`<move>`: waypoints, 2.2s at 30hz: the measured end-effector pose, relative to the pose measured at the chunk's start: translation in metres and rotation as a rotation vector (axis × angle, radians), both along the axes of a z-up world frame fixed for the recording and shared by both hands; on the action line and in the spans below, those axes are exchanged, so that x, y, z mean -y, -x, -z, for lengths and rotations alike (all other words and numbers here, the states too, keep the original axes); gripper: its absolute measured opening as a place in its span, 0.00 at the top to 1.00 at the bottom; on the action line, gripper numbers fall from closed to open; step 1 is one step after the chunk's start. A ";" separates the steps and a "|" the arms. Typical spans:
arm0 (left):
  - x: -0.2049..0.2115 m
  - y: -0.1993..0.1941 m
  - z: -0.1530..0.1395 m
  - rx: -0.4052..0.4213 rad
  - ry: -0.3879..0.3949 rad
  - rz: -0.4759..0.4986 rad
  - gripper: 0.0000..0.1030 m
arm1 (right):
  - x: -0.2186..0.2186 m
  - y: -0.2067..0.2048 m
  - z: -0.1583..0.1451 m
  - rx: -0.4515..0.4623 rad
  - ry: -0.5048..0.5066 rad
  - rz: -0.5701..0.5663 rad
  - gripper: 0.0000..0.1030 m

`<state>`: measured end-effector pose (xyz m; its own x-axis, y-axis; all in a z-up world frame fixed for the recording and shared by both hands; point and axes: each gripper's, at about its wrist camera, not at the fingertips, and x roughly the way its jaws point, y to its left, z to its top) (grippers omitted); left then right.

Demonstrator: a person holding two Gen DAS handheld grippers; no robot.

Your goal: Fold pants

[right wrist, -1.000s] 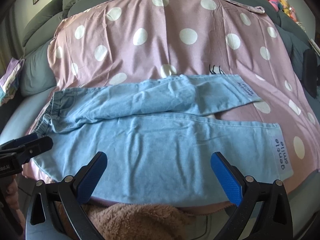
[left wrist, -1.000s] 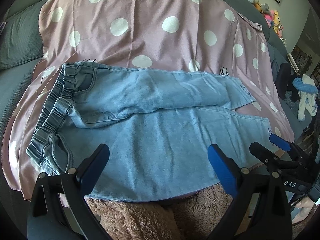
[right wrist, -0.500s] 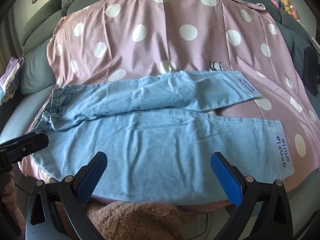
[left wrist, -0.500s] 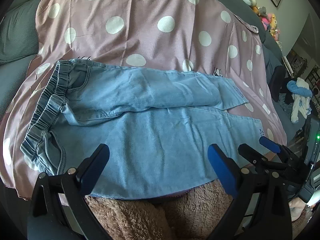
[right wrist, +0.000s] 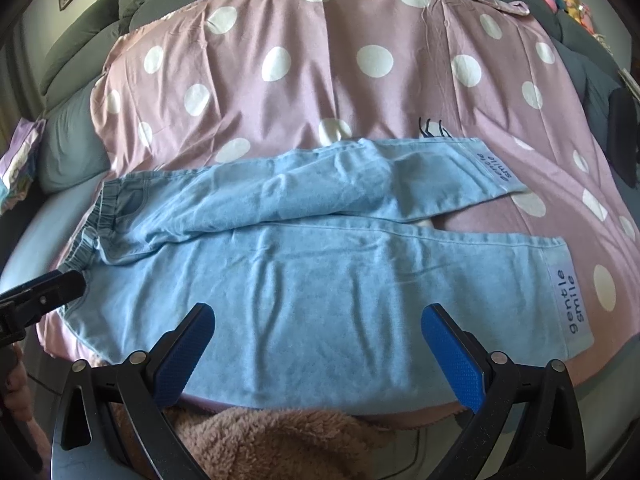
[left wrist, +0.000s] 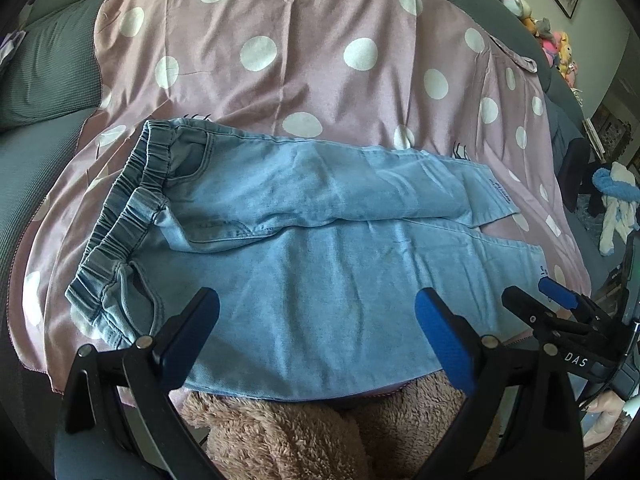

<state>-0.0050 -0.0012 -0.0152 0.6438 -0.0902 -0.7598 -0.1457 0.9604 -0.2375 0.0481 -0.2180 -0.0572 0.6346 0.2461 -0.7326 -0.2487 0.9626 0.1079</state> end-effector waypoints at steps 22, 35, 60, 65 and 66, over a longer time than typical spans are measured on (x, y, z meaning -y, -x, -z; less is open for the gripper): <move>0.000 0.002 0.003 -0.023 -0.041 -0.031 0.06 | 0.015 -0.004 0.007 -0.024 -0.036 0.039 0.00; -0.023 0.004 0.004 -0.009 -0.023 -0.083 0.10 | 0.029 -0.005 0.007 -0.020 -0.041 0.073 0.00; -0.170 0.008 0.075 -0.173 0.201 -0.419 0.56 | 0.265 -0.032 0.078 -0.242 -0.228 0.644 0.60; -0.172 0.011 0.079 -0.173 0.216 -0.425 0.56 | 0.270 -0.025 0.080 -0.242 -0.296 0.651 0.63; -0.173 0.012 0.078 -0.173 0.223 -0.429 0.56 | 0.271 -0.024 0.081 -0.245 -0.311 0.651 0.65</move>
<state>-0.0168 0.1718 -0.0933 0.5248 -0.0177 -0.8510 -0.5709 0.7343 -0.3673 0.0720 -0.4889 -0.1380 0.5502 0.0956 -0.8296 0.4252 0.8229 0.3768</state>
